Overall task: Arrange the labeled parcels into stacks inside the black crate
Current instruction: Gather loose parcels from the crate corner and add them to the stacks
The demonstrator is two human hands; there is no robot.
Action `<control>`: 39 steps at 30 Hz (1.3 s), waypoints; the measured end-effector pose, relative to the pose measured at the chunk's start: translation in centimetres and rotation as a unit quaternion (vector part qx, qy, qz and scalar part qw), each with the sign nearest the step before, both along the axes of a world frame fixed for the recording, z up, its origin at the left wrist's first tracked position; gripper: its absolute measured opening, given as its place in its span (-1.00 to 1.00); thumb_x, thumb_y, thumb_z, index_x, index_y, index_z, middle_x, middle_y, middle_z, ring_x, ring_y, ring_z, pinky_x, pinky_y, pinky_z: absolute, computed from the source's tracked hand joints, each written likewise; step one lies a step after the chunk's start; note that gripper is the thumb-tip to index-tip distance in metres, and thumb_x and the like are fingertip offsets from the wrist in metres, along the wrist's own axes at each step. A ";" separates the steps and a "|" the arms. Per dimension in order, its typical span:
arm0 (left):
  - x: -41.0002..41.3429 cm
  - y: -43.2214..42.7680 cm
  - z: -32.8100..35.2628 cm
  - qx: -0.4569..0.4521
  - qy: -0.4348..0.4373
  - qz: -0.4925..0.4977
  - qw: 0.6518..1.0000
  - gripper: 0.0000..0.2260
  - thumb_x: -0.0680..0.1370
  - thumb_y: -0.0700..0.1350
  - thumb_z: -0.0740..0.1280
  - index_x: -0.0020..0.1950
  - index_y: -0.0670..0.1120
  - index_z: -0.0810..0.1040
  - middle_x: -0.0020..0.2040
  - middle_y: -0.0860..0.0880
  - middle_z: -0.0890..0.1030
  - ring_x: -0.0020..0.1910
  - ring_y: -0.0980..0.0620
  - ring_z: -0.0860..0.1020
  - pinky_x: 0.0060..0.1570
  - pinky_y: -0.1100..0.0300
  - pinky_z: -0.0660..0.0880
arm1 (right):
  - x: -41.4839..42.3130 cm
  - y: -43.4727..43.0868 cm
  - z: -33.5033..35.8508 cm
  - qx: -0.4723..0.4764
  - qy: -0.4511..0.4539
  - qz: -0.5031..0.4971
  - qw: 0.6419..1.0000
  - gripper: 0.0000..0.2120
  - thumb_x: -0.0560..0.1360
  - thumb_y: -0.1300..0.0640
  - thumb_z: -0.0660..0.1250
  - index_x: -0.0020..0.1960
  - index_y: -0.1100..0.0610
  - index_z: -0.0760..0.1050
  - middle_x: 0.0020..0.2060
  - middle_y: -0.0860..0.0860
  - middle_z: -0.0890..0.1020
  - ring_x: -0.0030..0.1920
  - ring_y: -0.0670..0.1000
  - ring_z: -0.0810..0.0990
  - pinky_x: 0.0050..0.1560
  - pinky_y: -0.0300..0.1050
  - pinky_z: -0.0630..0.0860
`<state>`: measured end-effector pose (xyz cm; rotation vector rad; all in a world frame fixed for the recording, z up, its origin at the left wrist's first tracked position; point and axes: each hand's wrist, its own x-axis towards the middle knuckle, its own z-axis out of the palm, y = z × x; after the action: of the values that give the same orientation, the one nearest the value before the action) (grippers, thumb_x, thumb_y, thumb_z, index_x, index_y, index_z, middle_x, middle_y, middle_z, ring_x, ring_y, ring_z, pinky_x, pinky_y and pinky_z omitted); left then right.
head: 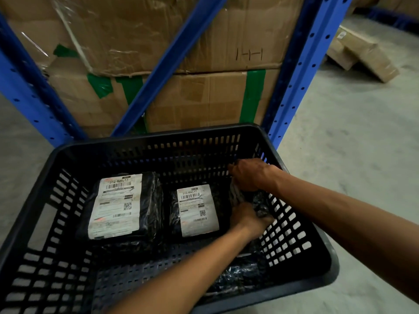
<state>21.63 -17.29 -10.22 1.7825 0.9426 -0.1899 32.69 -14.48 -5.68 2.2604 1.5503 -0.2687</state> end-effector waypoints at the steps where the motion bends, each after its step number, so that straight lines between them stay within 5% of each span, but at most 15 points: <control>1: -0.1 -0.1 -0.1 0.018 -0.003 0.000 1.000 -0.54 0.47 0.06 0.45 0.31 -0.11 0.58 0.28 -0.11 0.63 0.25 -0.08 0.60 0.06 0.22 0.51 | 0.1 0.1 -0.1 0.000 0.001 0.006 1.000 -0.66 0.59 0.14 0.18 0.33 0.16 0.46 0.21 0.16 0.63 0.16 0.21 0.64 0.02 0.07 0.60; 6: -2.0 1.8 0.2 0.035 -0.009 0.041 0.999 -0.50 0.38 0.12 0.51 0.22 -0.13 0.61 0.15 -0.09 0.67 0.12 -0.07 0.64 0.00 0.18 0.57 | 0.7 0.2 0.8 0.025 0.067 -0.019 0.997 -0.71 0.53 0.09 0.26 0.17 0.16 0.62 0.06 0.14 0.69 0.06 0.17 0.67 -0.02 -0.05 0.61; 10: -5.3 5.1 3.4 -0.024 -0.117 0.100 0.988 -0.65 0.27 0.15 0.44 -0.14 -0.08 0.73 -0.15 0.00 0.75 -0.09 -0.03 0.70 -0.10 0.13 0.59 | 0.6 0.6 4.1 0.174 0.174 -0.106 0.963 -0.57 0.53 -0.21 0.27 0.12 0.12 0.63 0.04 0.13 0.69 0.09 0.15 0.64 0.11 -0.03 0.56; 14: -10.6 9.3 6.5 -0.107 -0.222 0.161 0.956 -0.77 0.39 0.08 0.33 -0.39 0.07 0.71 -0.39 0.09 0.67 -0.32 0.10 0.62 -0.17 0.13 0.56 | -0.8 0.6 8.2 0.272 0.392 -0.257 0.841 -0.46 0.45 -0.46 0.12 -0.05 -0.06 0.61 -0.12 -0.01 0.68 -0.06 0.08 0.63 -0.06 -0.06 0.50; 17: -14.2 12.6 7.3 -0.200 -0.276 0.255 0.905 -0.74 0.44 0.02 0.27 -0.30 0.00 0.73 -0.28 0.01 0.73 -0.30 0.06 0.66 -0.23 0.13 0.53 | -1.3 0.4 9.3 0.244 0.532 -0.311 0.749 -0.32 0.37 -0.51 0.14 0.10 -0.01 0.65 -0.12 0.00 0.74 -0.04 0.08 0.69 0.11 0.09 0.49; 20: -16.9 14.8 7.1 -0.270 -0.282 0.327 0.861 -0.65 0.42 0.14 0.20 -0.10 0.00 0.69 -0.24 -0.02 0.76 -0.18 -0.06 0.62 -0.25 0.10 0.50 | -2.9 0.3 8.8 0.208 0.607 -0.294 0.709 -0.41 0.42 -0.39 0.26 0.18 0.03 0.65 0.02 0.07 0.70 0.02 0.10 0.65 0.18 0.11 0.52; 23: -18.9 16.1 6.9 -0.318 -0.329 0.351 0.817 -0.58 0.43 0.18 0.18 -0.01 -0.01 0.72 -0.12 -0.09 0.76 -0.09 -0.11 0.58 -0.16 0.04 0.47 | -5.1 -0.3 7.6 0.149 0.666 -0.265 0.682 -0.52 0.40 -0.29 0.37 0.29 -0.19 0.55 0.23 0.08 0.62 0.15 0.17 0.65 0.22 0.18 0.56; 27: -19.2 16.1 7.0 -0.374 -0.380 0.341 0.775 -0.59 0.50 0.11 0.19 0.04 -0.04 0.76 0.09 -0.12 0.74 0.09 -0.10 0.59 -0.03 0.05 0.57 | -7.7 -0.3 6.3 0.192 0.778 -0.286 0.526 -0.38 0.32 0.01 0.59 0.33 -0.18 0.49 0.27 0.15 0.63 0.25 0.30 0.60 0.14 0.22 0.59; 29: -19.2 15.8 6.9 -0.398 -0.390 0.306 0.772 -0.56 0.41 0.06 0.30 0.20 -0.09 0.68 0.21 -0.18 0.69 0.23 -0.18 0.57 0.12 -0.09 0.57 | -8.7 -0.1 6.0 0.258 0.769 -0.321 0.488 -0.42 0.26 0.09 0.62 0.25 -0.04 0.56 0.16 0.13 0.70 0.16 0.24 0.67 0.16 0.23 0.60; 31: -19.2 15.4 6.8 -0.402 -0.411 0.267 0.773 -0.55 0.25 0.00 0.45 0.10 -0.10 0.73 0.18 -0.22 0.69 0.19 -0.21 0.60 0.16 -0.19 0.55 | -9.3 0.0 6.1 0.293 0.748 -0.354 0.479 -0.53 0.30 0.10 0.57 0.20 0.05 0.60 0.05 0.13 0.72 -0.02 0.15 0.71 0.10 0.15 0.64; 34: -18.7 15.0 7.0 -0.356 -0.416 0.258 0.796 -0.85 0.29 -0.07 0.44 -0.20 -0.02 0.77 0.02 -0.16 0.73 0.02 -0.12 0.62 0.10 -0.12 0.58 | -9.3 -0.8 5.8 0.299 0.727 -0.394 0.476 -0.44 0.27 0.12 0.53 0.26 0.13 0.55 0.14 0.21 0.66 0.07 0.20 0.63 0.13 0.14 0.60; 36: -17.8 14.9 7.4 -0.339 -0.406 0.286 0.799 -0.82 0.41 -0.05 0.38 -0.15 -0.04 0.77 0.06 -0.14 0.72 0.03 -0.09 0.61 0.01 0.00 0.55 | -9.0 -1.6 5.0 0.299 0.727 -0.395 0.476 -0.40 0.24 0.10 0.54 0.27 0.15 0.54 0.10 0.18 0.66 0.07 0.18 0.62 0.16 0.14 0.59; 39: -16.3 15.3 8.8 -0.301 -0.391 0.328 0.806 -0.72 0.47 0.11 0.34 -0.24 0.03 0.80 -0.02 -0.04 0.78 -0.04 -0.04 0.73 -0.11 0.07 0.57 | -8.5 -2.6 4.1 0.307 0.730 -0.397 0.463 -0.50 0.22 -0.03 0.58 0.10 0.16 0.64 -0.12 0.07 0.74 -0.11 0.06 0.70 -0.13 -0.06 0.65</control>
<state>5.35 -1.95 -1.40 0.7287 0.7041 0.5992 24.21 -17.11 -1.60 3.2182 0.5897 -2.9841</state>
